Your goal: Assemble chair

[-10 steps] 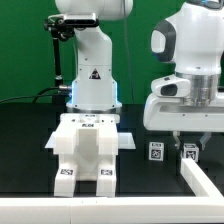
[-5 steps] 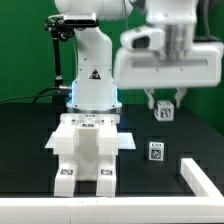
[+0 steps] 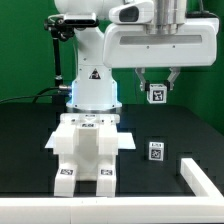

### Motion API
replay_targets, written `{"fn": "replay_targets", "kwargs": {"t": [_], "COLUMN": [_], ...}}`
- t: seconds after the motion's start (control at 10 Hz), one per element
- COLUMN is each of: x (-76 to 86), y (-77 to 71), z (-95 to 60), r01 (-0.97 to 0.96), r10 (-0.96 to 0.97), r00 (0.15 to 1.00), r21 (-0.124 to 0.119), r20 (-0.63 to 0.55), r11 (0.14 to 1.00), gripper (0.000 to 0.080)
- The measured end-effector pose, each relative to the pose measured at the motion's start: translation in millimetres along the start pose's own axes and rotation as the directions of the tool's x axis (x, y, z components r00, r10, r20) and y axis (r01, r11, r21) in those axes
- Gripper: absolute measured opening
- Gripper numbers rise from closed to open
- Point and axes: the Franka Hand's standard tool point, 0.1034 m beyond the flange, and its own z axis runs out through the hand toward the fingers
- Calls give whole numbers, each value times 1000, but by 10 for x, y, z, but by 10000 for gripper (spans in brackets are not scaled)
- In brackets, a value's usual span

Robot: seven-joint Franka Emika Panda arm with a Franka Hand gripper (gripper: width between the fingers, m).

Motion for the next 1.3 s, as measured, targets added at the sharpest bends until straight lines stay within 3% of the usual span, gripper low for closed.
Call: {"fn": "replay_targets", "kwargs": {"t": [0.2, 0.3, 0.4, 1.3], "x": [5, 71, 95, 95], "y": [51, 302, 372, 372], "z": [-19, -165, -209, -209], "r01": [26, 76, 95, 95], "r10": [-26, -77, -96, -96], "r00": [1000, 997, 995, 995], "r21": [-8, -43, -45, -45], "r20": [3, -3, -9, -9], "r11": [1000, 996, 994, 994], "gripper": [282, 282, 282, 282]}}
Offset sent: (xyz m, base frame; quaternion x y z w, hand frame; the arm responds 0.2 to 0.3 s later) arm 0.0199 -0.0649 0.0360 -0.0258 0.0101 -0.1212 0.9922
